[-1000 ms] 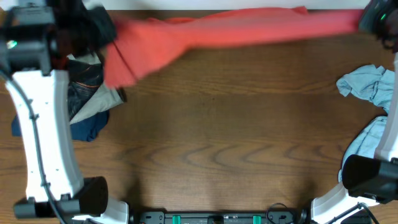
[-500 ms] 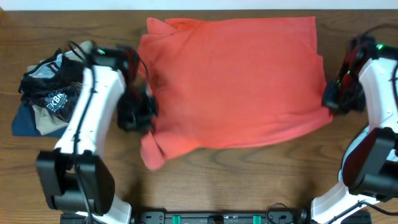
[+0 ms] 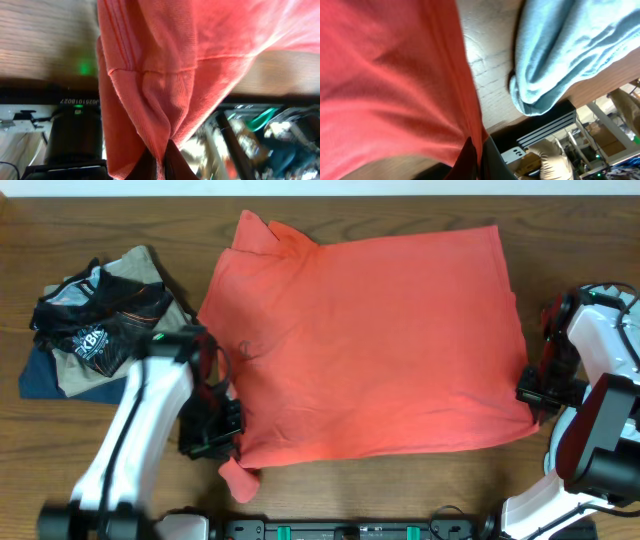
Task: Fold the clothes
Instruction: 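Lower the shirt onto the table with both grippers, laying it flat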
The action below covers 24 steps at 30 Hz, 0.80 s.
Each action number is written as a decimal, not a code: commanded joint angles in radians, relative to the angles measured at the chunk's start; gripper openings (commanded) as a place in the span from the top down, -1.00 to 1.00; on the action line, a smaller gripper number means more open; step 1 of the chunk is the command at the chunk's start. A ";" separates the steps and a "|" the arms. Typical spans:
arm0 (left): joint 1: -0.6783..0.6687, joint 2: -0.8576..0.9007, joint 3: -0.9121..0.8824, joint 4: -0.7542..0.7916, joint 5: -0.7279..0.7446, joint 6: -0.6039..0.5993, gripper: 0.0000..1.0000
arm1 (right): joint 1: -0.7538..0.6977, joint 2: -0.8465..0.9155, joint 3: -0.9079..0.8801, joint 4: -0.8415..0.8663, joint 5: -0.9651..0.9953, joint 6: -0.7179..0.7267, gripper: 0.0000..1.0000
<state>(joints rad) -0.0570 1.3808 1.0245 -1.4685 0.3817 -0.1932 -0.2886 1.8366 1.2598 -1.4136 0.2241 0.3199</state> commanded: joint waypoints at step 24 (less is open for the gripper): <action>0.200 -0.196 0.003 0.631 0.083 -0.219 0.88 | -0.034 -0.230 -0.002 0.406 -0.156 -0.040 0.98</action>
<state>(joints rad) 0.1299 1.1721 1.0229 -0.8913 0.4503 -0.3279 -0.3134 1.6020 1.2552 -1.0481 0.0925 0.2951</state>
